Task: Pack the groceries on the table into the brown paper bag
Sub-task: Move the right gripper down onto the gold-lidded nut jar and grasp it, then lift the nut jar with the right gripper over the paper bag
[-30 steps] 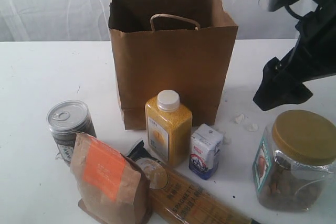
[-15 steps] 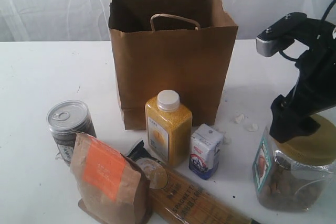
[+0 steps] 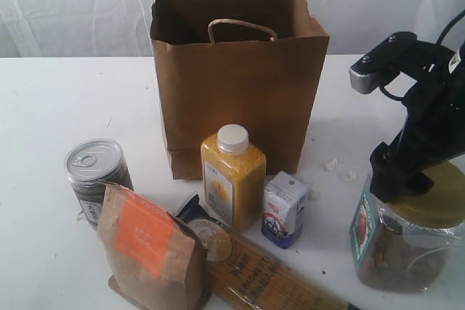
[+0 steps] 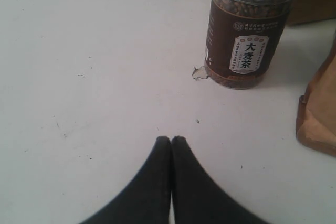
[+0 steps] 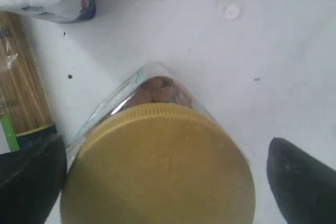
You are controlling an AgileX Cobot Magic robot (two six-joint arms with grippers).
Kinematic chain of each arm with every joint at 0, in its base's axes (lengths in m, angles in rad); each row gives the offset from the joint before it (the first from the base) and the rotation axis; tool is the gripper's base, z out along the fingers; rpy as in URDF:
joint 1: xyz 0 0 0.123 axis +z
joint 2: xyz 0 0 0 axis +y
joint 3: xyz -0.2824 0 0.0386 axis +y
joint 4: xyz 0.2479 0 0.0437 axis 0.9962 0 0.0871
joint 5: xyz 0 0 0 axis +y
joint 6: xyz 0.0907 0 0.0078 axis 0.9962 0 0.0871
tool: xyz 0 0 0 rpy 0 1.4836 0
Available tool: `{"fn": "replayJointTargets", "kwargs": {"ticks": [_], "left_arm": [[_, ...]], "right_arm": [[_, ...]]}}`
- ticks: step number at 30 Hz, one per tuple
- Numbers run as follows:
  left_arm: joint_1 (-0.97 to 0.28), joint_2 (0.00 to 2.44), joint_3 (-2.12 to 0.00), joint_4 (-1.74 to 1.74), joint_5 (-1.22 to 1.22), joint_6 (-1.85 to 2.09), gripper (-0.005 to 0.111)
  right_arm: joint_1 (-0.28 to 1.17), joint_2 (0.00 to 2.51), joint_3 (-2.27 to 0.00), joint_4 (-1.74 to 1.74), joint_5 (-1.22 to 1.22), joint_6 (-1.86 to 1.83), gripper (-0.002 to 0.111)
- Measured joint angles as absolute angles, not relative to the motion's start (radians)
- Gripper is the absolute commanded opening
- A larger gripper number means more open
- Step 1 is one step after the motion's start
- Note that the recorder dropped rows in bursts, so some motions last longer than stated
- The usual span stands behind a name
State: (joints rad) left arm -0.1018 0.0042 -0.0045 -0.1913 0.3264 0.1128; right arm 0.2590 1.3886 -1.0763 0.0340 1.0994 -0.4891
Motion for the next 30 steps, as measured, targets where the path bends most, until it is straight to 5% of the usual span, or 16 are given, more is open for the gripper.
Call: {"fn": "replayJointTargets", "kwargs": {"ticks": [9,23,30], "left_arm": [[-0.102,0.004,-0.005,-0.191,0.326,0.113,0.000],[-0.102,0.004,-0.005,-0.191,0.326,0.113,0.000],[-0.102,0.004,-0.005,-0.191,0.326,0.113,0.000]], "right_arm": [[0.259,1.390,-1.017,0.024,1.086,-0.449,0.092],[0.259,1.386,-1.017,0.024,1.164,-0.280,0.035],[0.259,1.390,-1.044,0.036,1.211,-0.269,0.027]]}}
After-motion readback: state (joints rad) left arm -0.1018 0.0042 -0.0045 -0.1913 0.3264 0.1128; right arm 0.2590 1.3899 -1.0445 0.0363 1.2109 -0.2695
